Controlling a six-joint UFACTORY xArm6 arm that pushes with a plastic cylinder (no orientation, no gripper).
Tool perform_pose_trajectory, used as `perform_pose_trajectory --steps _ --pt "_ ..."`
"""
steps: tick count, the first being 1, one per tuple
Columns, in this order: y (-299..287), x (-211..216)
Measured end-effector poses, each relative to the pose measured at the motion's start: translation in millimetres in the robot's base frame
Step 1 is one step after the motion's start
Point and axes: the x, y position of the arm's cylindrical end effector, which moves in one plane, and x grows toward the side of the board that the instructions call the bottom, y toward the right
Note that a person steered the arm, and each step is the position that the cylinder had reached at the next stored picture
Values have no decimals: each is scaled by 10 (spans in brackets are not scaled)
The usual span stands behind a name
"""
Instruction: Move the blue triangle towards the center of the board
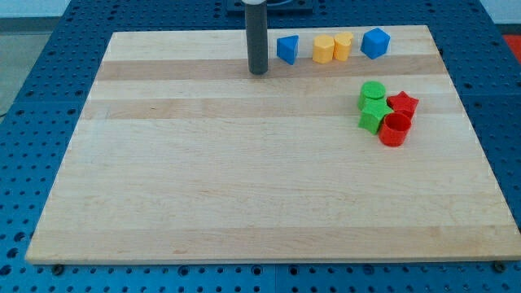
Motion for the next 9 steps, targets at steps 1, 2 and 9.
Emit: perform_pose_trajectory --steps 1,2,9 --pt "190 537" --pt "460 1017" --pt "581 526"
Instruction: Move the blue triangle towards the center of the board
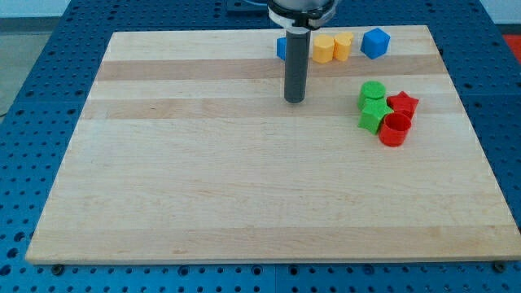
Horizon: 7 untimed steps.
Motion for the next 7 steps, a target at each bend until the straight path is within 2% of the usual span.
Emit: perform_pose_trajectory --steps 1,2,3,4,5,6,7 --pt "-147 -278" --pt "-841 -688" --pt "-1497 -903" --pt "-1112 -1517" --pt "-276 -1551" --pt "89 -1168" --pt "15 -515"
